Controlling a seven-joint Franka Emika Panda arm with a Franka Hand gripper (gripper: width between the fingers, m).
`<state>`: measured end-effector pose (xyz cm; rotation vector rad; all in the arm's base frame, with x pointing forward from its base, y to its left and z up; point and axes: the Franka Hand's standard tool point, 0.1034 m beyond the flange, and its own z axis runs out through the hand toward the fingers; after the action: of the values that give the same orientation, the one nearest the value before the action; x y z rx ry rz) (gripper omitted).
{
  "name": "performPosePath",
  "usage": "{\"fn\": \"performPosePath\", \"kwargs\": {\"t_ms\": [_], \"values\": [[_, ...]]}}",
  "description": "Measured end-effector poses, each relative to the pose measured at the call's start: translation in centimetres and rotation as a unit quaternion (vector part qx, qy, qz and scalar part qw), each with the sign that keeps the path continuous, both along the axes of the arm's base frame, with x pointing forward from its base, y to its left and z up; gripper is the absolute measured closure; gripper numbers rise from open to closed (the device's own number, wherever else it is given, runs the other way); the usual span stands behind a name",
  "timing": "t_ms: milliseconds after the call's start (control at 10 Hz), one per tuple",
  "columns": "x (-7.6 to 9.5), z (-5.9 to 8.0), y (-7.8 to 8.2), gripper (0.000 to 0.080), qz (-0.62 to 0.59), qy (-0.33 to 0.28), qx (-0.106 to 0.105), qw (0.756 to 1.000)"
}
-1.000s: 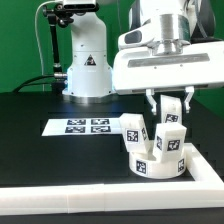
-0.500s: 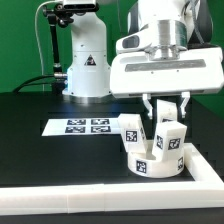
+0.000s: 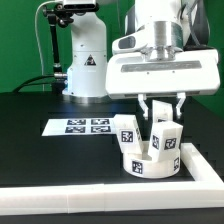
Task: Assemble stool
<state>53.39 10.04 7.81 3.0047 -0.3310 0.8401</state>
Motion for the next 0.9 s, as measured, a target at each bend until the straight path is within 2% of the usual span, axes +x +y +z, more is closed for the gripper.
{"fn": "performPosePath", "kwargs": {"t_ms": [100, 200, 300, 400, 700, 900], "values": [[-0.1, -0.2, 0.0, 0.0390, 0.000, 0.005, 0.000, 1.000], [-0.1, -0.2, 0.0, 0.0253, 0.000, 0.005, 0.000, 1.000], [-0.1, -0.2, 0.0, 0.0253, 0.002, 0.007, 0.000, 1.000], [0.0, -0.2, 0.1, 0.0172, 0.006, 0.010, -0.002, 1.000], [-0.1, 0.1, 0.0, 0.0151, 0.017, 0.022, -0.004, 1.000], [0.1, 1.7, 0.0, 0.0150, 0.023, 0.039, 0.005, 0.999]]}}
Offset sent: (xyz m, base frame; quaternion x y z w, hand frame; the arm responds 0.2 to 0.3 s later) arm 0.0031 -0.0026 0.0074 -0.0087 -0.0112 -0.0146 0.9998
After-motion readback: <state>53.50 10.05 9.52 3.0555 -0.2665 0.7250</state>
